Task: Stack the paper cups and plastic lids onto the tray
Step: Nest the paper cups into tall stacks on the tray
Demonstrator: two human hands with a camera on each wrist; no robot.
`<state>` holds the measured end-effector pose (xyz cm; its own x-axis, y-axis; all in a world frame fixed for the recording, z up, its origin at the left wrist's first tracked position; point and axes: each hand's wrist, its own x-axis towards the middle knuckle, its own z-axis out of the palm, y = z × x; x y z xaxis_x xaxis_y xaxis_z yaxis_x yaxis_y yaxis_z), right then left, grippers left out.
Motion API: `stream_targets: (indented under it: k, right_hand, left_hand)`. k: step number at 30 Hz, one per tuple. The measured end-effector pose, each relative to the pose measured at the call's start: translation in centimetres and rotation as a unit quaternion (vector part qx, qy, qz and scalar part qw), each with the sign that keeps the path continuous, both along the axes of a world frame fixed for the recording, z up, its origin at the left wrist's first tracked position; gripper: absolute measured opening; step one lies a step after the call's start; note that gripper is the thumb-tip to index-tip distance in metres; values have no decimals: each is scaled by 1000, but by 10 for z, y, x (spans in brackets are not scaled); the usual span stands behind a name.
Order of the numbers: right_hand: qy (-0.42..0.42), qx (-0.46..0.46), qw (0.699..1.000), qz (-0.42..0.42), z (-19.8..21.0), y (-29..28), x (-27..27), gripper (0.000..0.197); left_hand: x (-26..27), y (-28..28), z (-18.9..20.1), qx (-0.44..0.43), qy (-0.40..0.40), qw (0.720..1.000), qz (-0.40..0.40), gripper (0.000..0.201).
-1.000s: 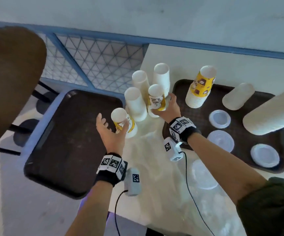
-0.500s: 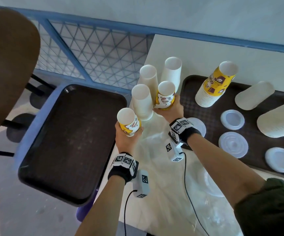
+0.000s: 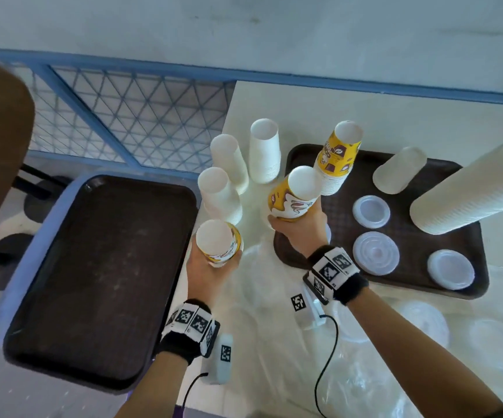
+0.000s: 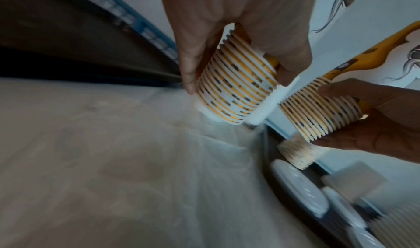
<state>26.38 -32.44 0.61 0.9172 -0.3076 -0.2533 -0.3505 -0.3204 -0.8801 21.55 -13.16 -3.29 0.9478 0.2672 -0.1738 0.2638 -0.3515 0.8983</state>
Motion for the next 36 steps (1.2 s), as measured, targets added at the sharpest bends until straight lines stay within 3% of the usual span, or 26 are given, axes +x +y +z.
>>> stream_targets:
  k: [3, 8, 11, 14, 17, 22, 28, 36]
  right_hand:
    - [-16, -17, 999, -24, 14, -32, -16, 72]
    - [-56, -15, 997, -53, 49, -97, -36, 66]
    - [-91, -25, 993, -66, 71, -132, -41, 69]
    - [-105, -44, 992, -56, 93, -156, -40, 62]
    - [-121, -48, 990, -46, 112, -171, -34, 65]
    - [-147, -44, 987, -35, 149, -178, -9, 77]
    - [-159, -67, 985, -14, 186, -159, 41, 62]
    - [-126, -105, 986, 33, 158, -128, 93, 71]
  left_hand:
    - [5, -30, 23, -33, -34, 997, -66, 79]
    - [54, -105, 96, -85, -137, 972, -169, 50]
    - [93, -146, 129, -125, -164, 959, -196, 66]
    - [129, -177, 145, -92, -150, 962, -207, 64]
    - [150, -195, 141, -42, -123, 970, -205, 61]
    - [153, -202, 112, 18, -71, 974, -216, 75]
    - [151, -205, 76, 48, -36, 971, -233, 76]
    - [130, -185, 60, 57, -39, 970, -233, 80]
